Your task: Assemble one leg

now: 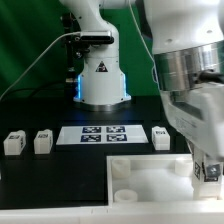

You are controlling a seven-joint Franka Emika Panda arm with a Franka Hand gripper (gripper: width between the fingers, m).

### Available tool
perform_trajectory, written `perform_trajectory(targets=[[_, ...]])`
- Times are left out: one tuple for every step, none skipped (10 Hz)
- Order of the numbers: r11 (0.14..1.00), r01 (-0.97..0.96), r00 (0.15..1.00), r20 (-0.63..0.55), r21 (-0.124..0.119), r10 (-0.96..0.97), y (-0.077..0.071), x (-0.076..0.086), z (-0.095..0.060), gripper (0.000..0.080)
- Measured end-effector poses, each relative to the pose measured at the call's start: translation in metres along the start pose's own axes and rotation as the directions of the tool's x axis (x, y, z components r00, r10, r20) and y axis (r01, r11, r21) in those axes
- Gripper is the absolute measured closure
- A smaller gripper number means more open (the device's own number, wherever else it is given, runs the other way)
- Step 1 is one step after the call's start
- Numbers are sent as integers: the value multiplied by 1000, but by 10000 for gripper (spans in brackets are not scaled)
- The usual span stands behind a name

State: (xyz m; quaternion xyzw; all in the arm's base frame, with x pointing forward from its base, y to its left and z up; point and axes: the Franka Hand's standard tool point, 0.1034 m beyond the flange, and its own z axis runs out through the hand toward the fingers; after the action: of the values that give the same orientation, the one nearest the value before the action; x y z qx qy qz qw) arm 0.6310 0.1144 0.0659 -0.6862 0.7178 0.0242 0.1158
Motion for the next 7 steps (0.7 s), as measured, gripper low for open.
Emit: perform_trajectory(targets=[[998, 67, 998, 0, -3, -67, 0, -1, 0, 502], [996, 95, 996, 0, -4, -95, 1, 0, 1, 416], [992, 123, 992, 0, -10, -123, 2, -1, 1, 416], [963, 268, 963, -1, -29, -268, 4, -3, 1, 235], [884, 466, 885, -5, -35, -466, 4, -3, 1, 168], [813, 580, 814, -6, -41, -581, 4, -4, 1, 168], [745, 665, 746, -2, -42, -666, 4, -2, 2, 153]])
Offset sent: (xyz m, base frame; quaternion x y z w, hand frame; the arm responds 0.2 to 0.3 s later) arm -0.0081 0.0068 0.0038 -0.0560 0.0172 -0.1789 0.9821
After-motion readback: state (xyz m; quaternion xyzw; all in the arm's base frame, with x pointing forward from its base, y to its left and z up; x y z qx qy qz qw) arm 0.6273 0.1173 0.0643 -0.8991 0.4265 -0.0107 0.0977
